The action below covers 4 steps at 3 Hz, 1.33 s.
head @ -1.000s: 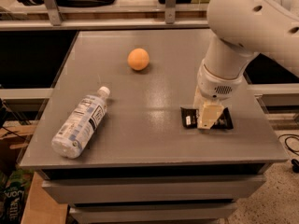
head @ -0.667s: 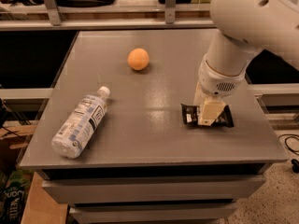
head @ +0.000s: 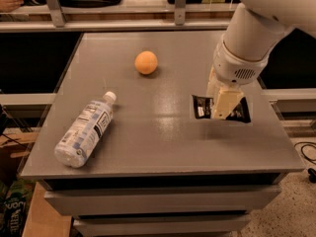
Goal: Move rxbar chocolate near orange
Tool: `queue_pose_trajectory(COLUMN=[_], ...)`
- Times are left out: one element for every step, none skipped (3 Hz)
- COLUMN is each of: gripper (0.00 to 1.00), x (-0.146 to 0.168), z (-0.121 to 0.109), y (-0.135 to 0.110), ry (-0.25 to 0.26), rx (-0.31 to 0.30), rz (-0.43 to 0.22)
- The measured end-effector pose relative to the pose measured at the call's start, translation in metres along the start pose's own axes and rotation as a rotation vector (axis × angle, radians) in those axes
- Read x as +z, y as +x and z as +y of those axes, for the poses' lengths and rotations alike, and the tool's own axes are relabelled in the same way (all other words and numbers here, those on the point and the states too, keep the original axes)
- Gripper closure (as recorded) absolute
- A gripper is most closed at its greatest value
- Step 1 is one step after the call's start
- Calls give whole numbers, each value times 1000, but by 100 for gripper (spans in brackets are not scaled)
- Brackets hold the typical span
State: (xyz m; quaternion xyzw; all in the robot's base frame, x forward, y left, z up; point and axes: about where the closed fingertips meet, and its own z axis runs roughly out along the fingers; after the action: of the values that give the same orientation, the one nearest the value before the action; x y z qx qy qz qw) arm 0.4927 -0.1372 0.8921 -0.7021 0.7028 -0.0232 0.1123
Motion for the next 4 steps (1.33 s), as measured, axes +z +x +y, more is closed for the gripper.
queue_pose_trajectory(gripper=[100,100,100,100], x=[0,-2,-1,4], z=[0,-21,-55,-89], y=[0,-5,-22,-47], ry=[0,18,29,51], rx=[0,-32,-78,-157], rz=[0,20,55,70])
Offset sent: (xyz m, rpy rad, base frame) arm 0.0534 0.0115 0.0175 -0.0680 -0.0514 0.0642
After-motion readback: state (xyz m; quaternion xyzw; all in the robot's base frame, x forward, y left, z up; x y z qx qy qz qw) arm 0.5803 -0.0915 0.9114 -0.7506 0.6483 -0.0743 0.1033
